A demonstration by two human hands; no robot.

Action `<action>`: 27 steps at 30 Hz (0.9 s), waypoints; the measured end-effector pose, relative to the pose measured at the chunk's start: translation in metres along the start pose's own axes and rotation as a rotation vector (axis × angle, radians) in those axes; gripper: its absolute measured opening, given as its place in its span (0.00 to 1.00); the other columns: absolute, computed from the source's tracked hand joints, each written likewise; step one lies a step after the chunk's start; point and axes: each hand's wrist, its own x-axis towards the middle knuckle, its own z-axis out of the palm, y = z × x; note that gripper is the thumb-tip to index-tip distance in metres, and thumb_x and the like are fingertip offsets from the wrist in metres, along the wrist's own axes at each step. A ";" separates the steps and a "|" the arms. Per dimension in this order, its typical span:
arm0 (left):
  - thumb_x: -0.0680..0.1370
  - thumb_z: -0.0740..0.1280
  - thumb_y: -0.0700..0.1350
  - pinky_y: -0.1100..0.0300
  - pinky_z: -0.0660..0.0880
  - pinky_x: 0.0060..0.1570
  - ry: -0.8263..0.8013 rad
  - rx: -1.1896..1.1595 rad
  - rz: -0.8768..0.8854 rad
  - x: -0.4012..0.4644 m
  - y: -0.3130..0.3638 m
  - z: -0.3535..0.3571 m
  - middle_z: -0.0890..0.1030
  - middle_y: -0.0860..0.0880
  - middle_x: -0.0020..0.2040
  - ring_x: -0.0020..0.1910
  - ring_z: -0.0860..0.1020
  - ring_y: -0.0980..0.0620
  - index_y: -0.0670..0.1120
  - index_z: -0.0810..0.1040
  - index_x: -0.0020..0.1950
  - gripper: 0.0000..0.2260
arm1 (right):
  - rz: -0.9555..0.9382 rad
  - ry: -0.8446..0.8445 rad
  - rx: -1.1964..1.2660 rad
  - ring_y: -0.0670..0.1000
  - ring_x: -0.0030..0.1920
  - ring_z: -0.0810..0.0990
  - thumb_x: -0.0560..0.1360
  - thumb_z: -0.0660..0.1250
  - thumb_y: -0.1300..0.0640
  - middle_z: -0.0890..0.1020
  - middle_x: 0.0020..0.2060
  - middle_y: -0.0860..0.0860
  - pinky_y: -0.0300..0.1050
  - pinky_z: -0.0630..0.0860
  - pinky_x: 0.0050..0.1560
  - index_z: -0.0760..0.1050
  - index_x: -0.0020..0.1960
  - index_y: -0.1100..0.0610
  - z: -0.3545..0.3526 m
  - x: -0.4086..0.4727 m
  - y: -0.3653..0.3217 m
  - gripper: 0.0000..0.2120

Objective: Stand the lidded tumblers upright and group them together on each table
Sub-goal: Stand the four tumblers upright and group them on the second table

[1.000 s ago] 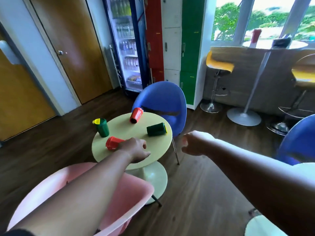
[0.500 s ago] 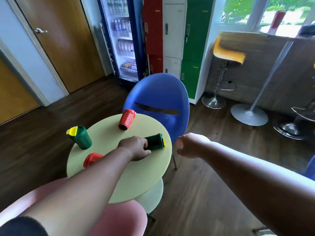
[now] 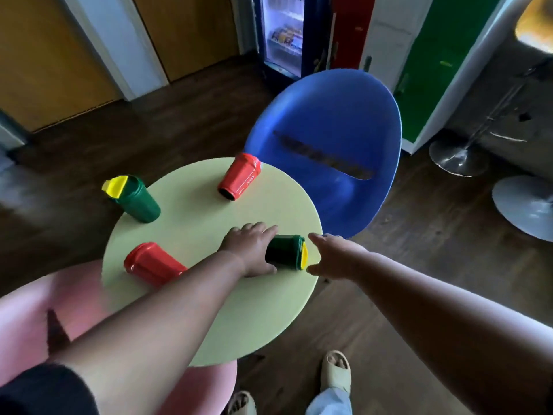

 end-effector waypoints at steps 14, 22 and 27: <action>0.72 0.68 0.58 0.50 0.70 0.62 0.062 -0.076 -0.064 0.040 0.004 0.038 0.73 0.49 0.66 0.67 0.71 0.45 0.55 0.64 0.75 0.32 | -0.139 -0.077 0.159 0.57 0.63 0.75 0.64 0.78 0.40 0.75 0.64 0.54 0.51 0.76 0.58 0.54 0.76 0.52 0.025 0.073 0.019 0.51; 0.70 0.72 0.59 0.52 0.72 0.61 0.127 -0.258 -0.109 0.032 -0.016 0.035 0.75 0.51 0.67 0.66 0.73 0.47 0.55 0.66 0.75 0.34 | -0.232 -0.022 0.166 0.55 0.57 0.76 0.60 0.79 0.41 0.75 0.61 0.52 0.51 0.78 0.55 0.62 0.73 0.51 -0.003 0.082 0.003 0.47; 0.69 0.75 0.60 0.53 0.75 0.57 0.123 -0.397 -0.190 0.014 -0.045 0.027 0.76 0.53 0.67 0.64 0.75 0.48 0.55 0.68 0.72 0.34 | -0.308 -0.007 0.155 0.55 0.57 0.76 0.61 0.78 0.41 0.71 0.61 0.51 0.52 0.78 0.54 0.60 0.75 0.48 -0.027 0.085 -0.035 0.47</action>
